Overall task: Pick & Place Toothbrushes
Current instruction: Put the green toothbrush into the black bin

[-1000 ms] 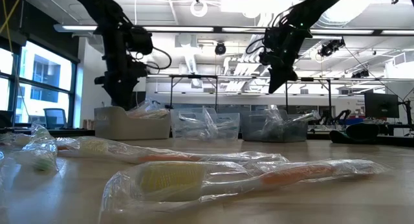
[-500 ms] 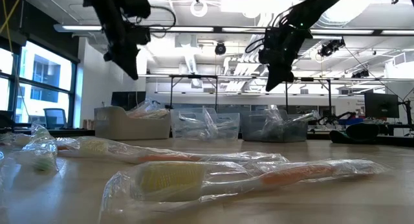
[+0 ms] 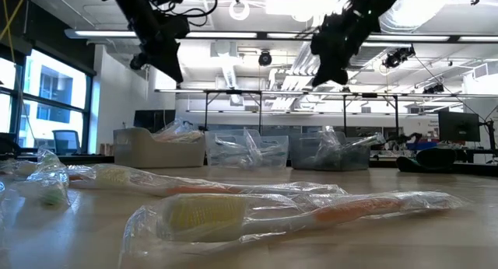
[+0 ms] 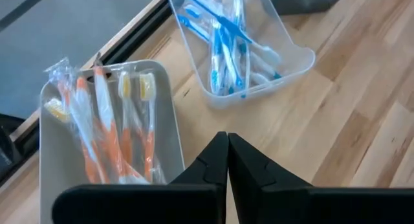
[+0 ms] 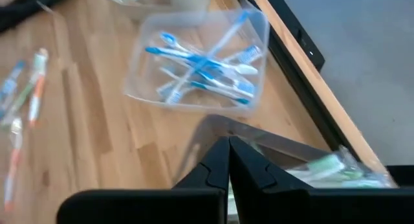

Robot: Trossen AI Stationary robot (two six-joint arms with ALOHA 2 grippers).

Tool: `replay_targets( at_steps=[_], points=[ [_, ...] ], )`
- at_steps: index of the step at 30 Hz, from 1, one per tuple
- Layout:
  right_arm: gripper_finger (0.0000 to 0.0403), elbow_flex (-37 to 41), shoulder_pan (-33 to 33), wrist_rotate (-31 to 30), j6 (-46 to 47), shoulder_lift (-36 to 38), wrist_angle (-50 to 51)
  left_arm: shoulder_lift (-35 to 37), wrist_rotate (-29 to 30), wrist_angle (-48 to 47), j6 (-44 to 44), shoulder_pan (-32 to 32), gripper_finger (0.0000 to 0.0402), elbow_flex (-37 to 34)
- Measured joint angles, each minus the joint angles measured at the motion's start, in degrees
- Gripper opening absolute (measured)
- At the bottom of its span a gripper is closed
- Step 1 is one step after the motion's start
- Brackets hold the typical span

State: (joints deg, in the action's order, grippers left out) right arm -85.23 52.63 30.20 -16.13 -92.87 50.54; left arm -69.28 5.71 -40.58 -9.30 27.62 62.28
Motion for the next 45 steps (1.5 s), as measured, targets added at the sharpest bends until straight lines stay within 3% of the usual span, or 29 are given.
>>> replay_targets(
  at_steps=[4,10,19,24,36,45],
  points=[
    [0.0002,0.00,-2.86,-1.82,6.29,3.45,-0.98,0.00,-0.01,-1.00,0.63,0.08,0.0005,-0.02],
    [0.0002,-0.02,-9.46,-11.27,19.62,6.72,-2.31,0.00,-0.01,-3.34,7.94,0.09,0.0005,-0.04],
    [0.0002,-0.02,-25.40,-21.13,30.10,6.98,3.90,-0.02,-0.10,-3.07,15.73,0.09,0.0005,-0.04],
    [0.0002,-0.02,-34.20,-22.61,35.51,6.98,9.20,-0.02,-0.19,-3.03,16.63,0.09,0.0005,-0.04],
    [0.0002,-0.02,-48.66,-20.68,33.49,6.98,10.63,-0.02,-1.30,-2.81,16.61,0.09,0.0006,-0.04],
    [0.0002,-0.02,-55.70,-21.29,24.87,6.96,10.57,-0.02,-1.42,-2.81,14.98,0.09,0.0006,-0.04]
  ],
)
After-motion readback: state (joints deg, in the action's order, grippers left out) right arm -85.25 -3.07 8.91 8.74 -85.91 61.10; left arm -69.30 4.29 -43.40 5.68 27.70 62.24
